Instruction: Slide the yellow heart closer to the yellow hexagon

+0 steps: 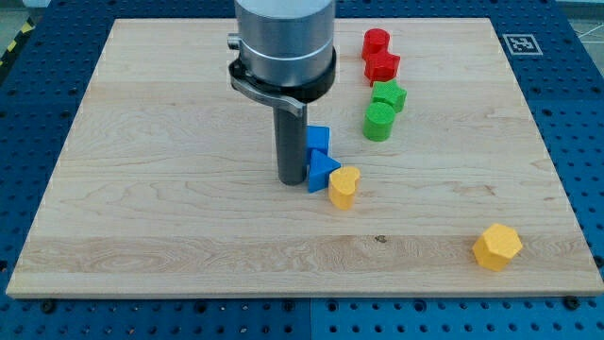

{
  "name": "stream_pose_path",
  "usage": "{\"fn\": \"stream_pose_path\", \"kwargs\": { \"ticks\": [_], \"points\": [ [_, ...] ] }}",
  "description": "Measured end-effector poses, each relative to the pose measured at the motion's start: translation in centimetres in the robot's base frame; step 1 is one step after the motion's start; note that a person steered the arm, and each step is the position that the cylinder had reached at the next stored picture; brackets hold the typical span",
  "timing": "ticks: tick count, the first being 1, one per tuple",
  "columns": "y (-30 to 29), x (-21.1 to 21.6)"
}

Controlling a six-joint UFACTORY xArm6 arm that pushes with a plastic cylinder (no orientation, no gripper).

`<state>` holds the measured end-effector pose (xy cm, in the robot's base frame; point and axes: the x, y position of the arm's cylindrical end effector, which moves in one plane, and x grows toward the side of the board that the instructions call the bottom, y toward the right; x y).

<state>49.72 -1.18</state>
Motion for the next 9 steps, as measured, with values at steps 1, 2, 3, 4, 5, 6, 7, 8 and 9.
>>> {"fn": "stream_pose_path", "kwargs": {
  "ticks": [1, 2, 3, 4, 5, 6, 7, 8, 9],
  "points": [
    [2.6, 1.5],
    [5.2, 2.7],
    [7.9, 3.5],
    [10.0, 3.8],
    [10.1, 3.8],
    [9.1, 3.8],
    [7.0, 3.6],
    [8.0, 2.7],
    [10.8, 3.2]
  ]
}}
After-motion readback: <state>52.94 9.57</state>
